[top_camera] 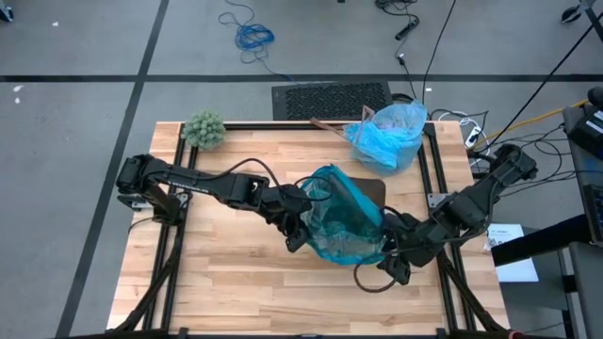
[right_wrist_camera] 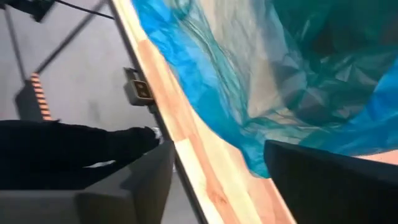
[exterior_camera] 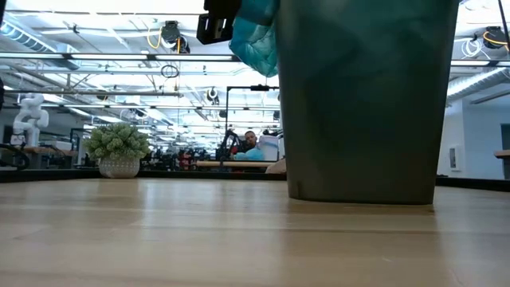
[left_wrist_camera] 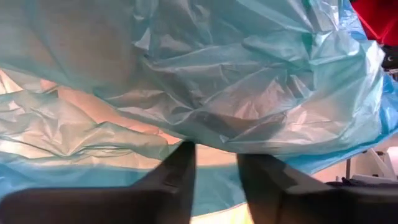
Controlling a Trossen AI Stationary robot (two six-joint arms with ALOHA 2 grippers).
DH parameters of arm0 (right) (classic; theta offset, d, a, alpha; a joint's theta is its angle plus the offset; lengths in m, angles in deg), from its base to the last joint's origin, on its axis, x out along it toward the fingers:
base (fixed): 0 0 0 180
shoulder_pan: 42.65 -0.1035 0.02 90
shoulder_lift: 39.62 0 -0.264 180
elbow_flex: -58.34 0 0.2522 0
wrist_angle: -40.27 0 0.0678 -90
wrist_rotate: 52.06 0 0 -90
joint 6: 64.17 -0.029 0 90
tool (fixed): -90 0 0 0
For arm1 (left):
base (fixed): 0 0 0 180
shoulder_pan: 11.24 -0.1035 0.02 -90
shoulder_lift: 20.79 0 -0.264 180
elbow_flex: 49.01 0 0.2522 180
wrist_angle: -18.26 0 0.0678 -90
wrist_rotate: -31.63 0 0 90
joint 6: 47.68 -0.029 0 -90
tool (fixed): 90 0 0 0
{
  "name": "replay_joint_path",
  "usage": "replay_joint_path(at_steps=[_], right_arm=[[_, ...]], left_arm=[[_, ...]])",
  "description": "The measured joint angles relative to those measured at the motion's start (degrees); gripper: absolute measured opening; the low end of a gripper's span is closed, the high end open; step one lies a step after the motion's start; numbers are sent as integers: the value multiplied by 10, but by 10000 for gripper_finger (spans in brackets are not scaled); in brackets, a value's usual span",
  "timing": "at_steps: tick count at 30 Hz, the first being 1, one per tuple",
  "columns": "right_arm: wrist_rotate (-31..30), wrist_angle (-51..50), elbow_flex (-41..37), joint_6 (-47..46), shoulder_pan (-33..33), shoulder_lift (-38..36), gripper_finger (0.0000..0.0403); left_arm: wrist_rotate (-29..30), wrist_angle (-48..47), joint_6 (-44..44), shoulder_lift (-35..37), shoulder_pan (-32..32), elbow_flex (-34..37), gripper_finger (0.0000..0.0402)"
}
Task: Place trash/remove bag and relplace
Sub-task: Insert the bottom blue trash bag into the trash bin
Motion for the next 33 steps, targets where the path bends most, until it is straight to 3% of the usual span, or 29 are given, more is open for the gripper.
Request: replay_joint_path(at_steps=[5, 10, 18, 33], right_arm=[[0, 30, 0, 5, 0, -16, 278], [-20, 43, 0, 3, 0, -34, 265], [-88, 44, 0, 62, 28, -49, 214], [-90, 32, 40, 195, 82, -50, 210]], left_arm=[[-9, 3, 0, 0, -1, 0, 186], [-12, 2, 0, 0, -3, 0, 223], [-14, 0, 0, 6, -4, 0, 226], [-14, 7, -6, 66, -23, 0, 226]])
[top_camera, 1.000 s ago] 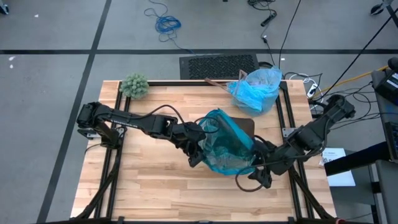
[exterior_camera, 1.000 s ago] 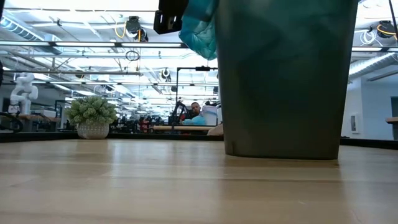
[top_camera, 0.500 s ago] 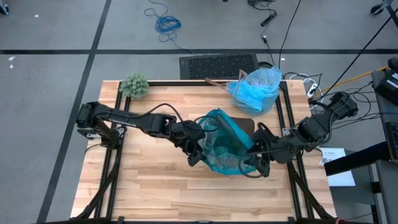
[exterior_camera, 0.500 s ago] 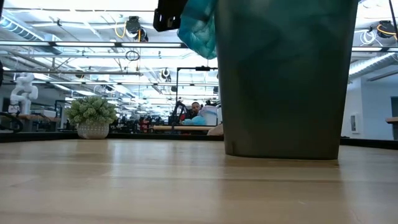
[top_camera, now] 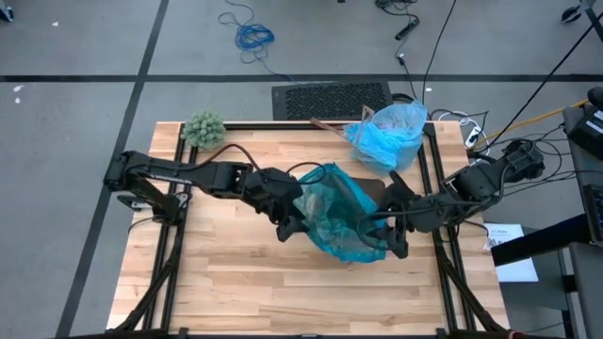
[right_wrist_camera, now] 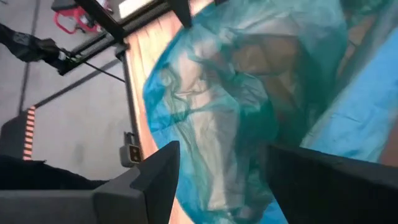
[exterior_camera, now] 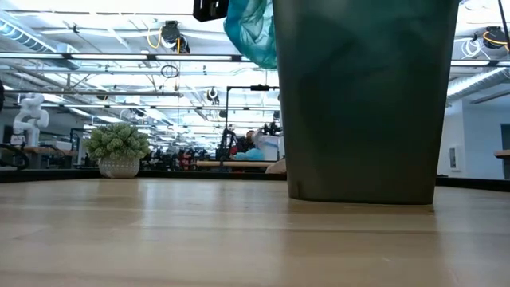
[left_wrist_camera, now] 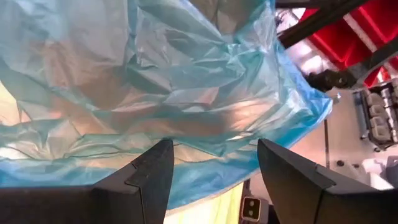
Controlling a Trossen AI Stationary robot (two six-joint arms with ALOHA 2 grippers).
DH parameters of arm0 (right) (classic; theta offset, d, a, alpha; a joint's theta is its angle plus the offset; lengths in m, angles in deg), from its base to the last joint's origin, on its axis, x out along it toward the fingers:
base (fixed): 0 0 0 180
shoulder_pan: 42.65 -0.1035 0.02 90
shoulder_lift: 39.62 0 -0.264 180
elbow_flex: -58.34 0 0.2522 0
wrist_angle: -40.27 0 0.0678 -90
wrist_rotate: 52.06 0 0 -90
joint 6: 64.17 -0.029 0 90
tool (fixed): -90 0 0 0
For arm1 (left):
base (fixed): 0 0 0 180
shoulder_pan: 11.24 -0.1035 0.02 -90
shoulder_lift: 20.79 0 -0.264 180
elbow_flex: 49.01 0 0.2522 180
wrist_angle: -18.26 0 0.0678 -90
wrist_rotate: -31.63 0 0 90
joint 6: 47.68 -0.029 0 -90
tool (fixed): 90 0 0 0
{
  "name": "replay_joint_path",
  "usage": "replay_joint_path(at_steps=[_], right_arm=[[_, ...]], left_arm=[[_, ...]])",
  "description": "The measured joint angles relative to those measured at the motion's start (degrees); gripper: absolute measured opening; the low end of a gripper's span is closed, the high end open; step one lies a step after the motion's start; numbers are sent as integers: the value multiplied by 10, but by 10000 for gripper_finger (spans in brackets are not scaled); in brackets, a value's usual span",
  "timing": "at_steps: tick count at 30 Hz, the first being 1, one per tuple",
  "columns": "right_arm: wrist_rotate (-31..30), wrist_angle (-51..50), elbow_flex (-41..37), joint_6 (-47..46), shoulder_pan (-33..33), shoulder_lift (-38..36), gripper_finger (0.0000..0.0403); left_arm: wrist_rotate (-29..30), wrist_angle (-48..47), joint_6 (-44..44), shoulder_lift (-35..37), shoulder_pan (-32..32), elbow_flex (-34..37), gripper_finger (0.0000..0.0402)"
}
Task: Place trash/remove bag and relplace
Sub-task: Insert the bottom blue trash bag into the trash bin
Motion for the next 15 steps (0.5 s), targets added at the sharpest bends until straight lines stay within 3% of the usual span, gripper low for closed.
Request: replay_joint_path(at_steps=[15], right_arm=[[-1, -26, 0, 9, 2, 0, 210]], left_arm=[[20, -57, 6, -13, 27, 0, 226]])
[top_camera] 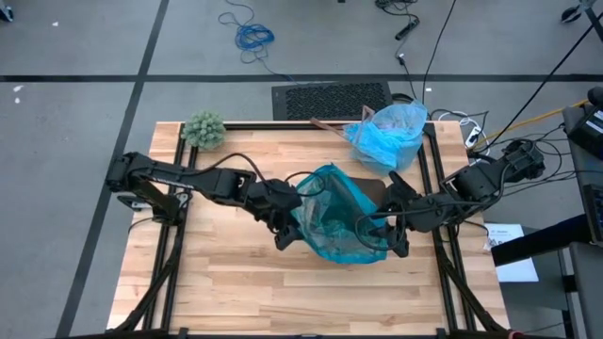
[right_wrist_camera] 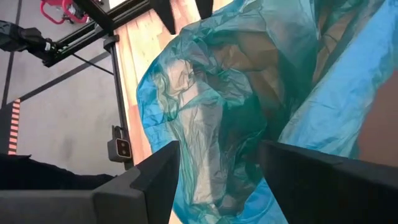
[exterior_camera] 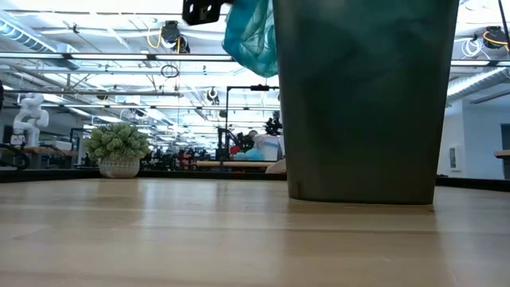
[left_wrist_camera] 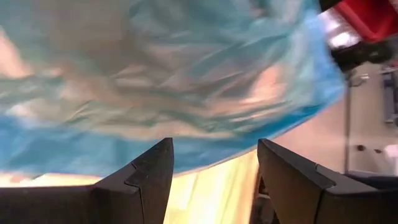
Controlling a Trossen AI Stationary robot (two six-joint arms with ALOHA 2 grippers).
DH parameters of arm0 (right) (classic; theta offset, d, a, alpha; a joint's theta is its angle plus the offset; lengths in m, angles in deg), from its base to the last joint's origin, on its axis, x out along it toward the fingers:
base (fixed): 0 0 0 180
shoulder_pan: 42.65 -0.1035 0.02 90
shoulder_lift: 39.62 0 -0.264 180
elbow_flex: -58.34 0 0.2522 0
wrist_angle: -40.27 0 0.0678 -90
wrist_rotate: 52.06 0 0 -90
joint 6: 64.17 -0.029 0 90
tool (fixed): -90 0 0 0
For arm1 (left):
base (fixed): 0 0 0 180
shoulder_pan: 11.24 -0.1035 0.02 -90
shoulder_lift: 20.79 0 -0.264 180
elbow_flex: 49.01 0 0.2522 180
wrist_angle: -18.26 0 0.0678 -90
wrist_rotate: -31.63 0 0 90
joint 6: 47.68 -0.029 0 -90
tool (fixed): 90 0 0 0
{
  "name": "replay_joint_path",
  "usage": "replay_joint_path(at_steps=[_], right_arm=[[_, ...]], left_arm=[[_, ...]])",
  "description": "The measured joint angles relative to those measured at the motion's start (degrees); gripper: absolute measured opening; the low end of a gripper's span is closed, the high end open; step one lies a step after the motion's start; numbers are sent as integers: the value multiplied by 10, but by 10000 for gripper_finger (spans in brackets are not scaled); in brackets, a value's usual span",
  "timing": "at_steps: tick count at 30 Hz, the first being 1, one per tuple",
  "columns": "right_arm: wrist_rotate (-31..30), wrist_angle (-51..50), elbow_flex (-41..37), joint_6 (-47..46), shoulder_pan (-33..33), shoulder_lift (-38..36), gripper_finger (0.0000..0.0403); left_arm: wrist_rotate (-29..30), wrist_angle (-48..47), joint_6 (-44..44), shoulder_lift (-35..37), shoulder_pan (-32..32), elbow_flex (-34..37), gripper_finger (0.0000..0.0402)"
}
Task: Place trash/remove bag and relplace
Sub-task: Insert the bottom blue trash bag into the trash bin
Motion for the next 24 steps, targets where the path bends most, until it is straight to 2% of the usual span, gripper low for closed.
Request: replay_joint_path(at_steps=[5, 9, 14, 19, 24], right_arm=[[-9, -5, 0, 5, 0, 0, 210], [-21, -37, 0, 9, 7, 8, 210], [-58, -64, 0, 34, 20, 26, 210], [-77, -110, 0, 49, 27, 63, 210], [-113, -155, 9, 31, 30, 100, 199]], left_arm=[[-20, 65, 23, 19, 0, -28, 218], [26, 101, -18, 25, 0, -81, 199], [53, 111, -52, -17, -24, -85, 171], [63, 114, -46, -56, -47, -84, 120], [47, 114, -48, -78, -52, -84, 56]])
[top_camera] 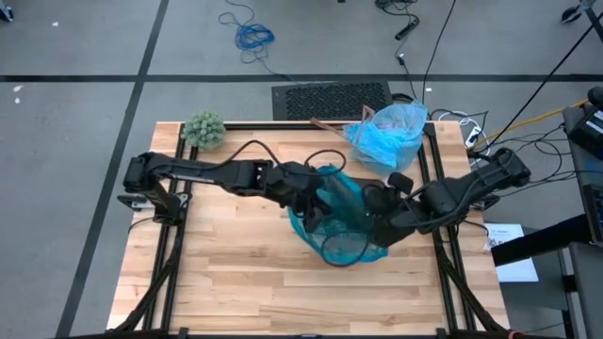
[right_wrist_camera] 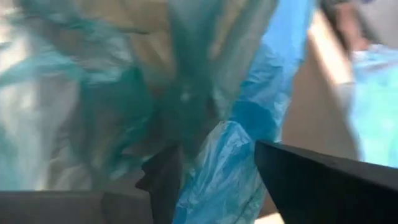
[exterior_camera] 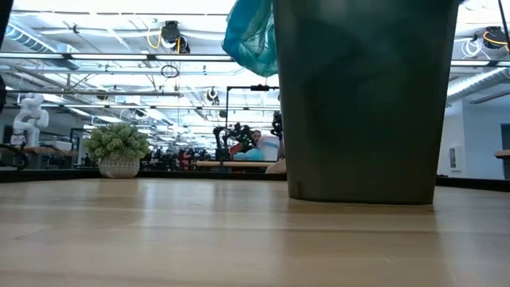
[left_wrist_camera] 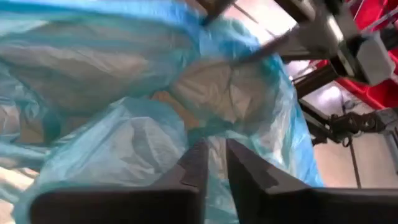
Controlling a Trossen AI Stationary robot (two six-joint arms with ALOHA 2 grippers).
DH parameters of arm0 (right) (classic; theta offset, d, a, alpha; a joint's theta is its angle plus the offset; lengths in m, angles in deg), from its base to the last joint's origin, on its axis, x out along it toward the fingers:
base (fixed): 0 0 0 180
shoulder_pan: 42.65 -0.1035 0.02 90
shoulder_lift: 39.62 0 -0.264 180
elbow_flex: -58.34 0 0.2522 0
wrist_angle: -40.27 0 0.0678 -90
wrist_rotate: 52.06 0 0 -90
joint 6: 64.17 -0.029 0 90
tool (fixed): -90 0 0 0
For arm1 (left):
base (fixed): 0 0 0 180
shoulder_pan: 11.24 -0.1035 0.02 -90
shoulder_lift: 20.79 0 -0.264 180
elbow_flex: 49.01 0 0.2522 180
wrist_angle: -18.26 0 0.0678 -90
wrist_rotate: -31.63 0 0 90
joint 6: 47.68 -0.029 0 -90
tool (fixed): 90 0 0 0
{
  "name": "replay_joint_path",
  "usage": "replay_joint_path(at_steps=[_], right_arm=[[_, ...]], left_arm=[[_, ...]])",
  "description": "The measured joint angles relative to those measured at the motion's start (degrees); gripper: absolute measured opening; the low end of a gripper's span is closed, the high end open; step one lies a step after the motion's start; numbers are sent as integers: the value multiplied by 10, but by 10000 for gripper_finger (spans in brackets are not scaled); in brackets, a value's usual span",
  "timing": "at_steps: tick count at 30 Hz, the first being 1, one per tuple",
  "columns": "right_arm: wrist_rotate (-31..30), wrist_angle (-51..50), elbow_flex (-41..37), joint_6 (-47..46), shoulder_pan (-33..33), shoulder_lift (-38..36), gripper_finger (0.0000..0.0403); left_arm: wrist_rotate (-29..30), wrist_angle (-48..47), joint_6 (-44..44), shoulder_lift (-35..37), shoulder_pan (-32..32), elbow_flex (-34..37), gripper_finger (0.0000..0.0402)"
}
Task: Place trash/remove bag and relplace
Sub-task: Insert the bottom blue trash bag into the trash bin
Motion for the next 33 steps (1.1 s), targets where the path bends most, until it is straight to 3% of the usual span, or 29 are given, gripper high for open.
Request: replay_joint_path(at_steps=[4, 8, 15, 20, 33], right_arm=[[-53, -81, 45, -24, 0, 27, 124], [-102, -123, 89, -21, 2, 41, 17], [-117, -126, 98, -25, 55, 36, 1], [-90, -126, 80, -46, 96, 34, 0], [-1, -126, -17, -233, 103, -31, 0]], left_arm=[[-20, -10, -3, -8, 1, 0, 9], [-24, -27, -5, -11, 6, 4, 5], [-25, -58, -18, -10, 22, 5, 2], [-24, -69, -18, -10, 28, 5, 1], [-22, -96, -32, -8, 28, 4, 0]])
